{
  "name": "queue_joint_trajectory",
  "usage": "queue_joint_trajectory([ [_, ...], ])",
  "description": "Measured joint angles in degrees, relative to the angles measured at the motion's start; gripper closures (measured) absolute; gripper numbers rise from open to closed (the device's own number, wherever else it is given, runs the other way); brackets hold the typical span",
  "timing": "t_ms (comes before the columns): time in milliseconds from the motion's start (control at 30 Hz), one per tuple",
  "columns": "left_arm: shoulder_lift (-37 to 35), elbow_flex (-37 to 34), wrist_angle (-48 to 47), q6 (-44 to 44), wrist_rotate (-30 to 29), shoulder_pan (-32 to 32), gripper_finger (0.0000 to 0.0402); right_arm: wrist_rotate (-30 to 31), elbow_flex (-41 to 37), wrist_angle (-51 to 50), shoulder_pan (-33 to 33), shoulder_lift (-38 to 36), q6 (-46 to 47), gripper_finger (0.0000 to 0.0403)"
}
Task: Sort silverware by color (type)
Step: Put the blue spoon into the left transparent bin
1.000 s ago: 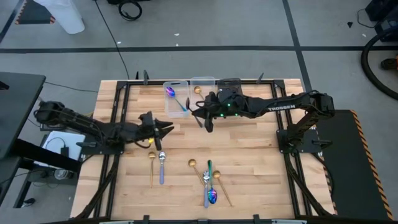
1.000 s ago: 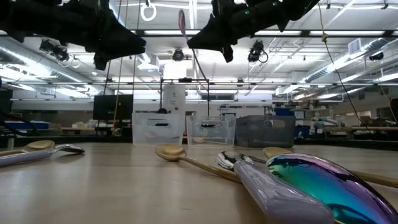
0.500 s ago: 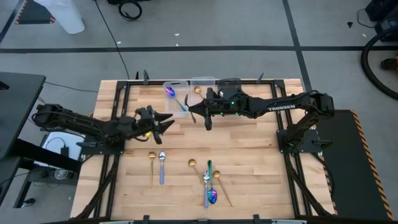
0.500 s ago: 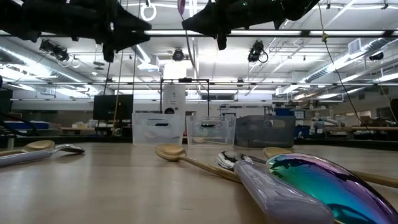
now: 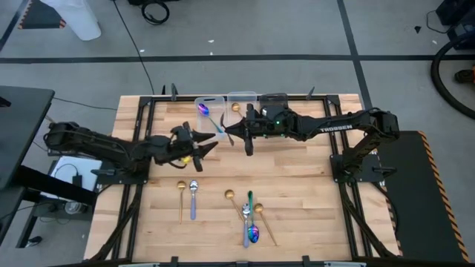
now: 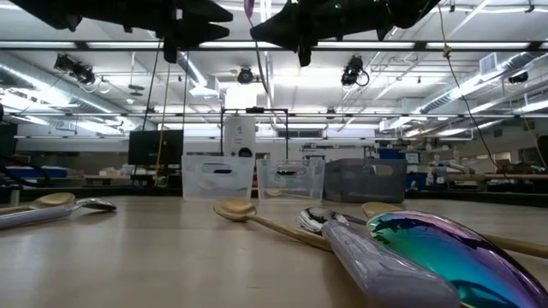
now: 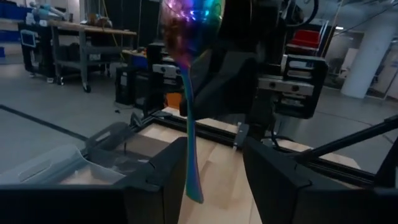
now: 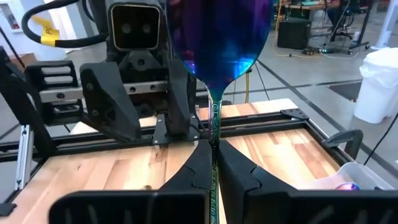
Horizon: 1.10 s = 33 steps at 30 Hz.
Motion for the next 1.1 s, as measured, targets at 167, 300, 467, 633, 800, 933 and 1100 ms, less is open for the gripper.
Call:
queue_joint_trajectory([
  [167, 4.47, 2.35, -0.98, 0.69, 0.03, 0.65, 0.0236, -1.67, 0.69, 0.15, -0.02, 0.00, -2.11, 0.0386],
  [300, 8.30, 4.02, -1.12, 1.33, 0.02, 1.63, 0.0236, -2.19, 1.53, 0.13, 0.05, 0.00, -3.61, 0.0386],
  [467, 11.91, 6.30, -0.94, 2.88, 0.61, 2.69, 0.0236, -2.75, 2.23, -0.28, 0.04, 0.00, -3.76, 0.0386],
  [633, 13.17, 7.35, -1.03, 3.40, 1.14, 4.23, 0.0236, -2.80, 2.23, -0.47, 0.04, 0.00, -3.78, 0.0386],
  [800, 13.15, 7.66, -0.82, 3.49, 3.46, 6.25, 0.0236, -2.78, 2.23, 0.39, 0.24, 0.00, -4.89, 0.0386],
  [933, 13.15, 7.64, 0.46, 3.45, 6.74, 7.58, 0.0238, -2.60, 2.23, 1.07, 0.39, 0.00, -5.64, 0.0386],
  [1100, 13.15, 7.64, 2.07, 3.47, 7.45, 7.68, 0.0264, -1.34, 2.21, 1.23, 0.37, 0.00, -5.87, 0.0386],
])
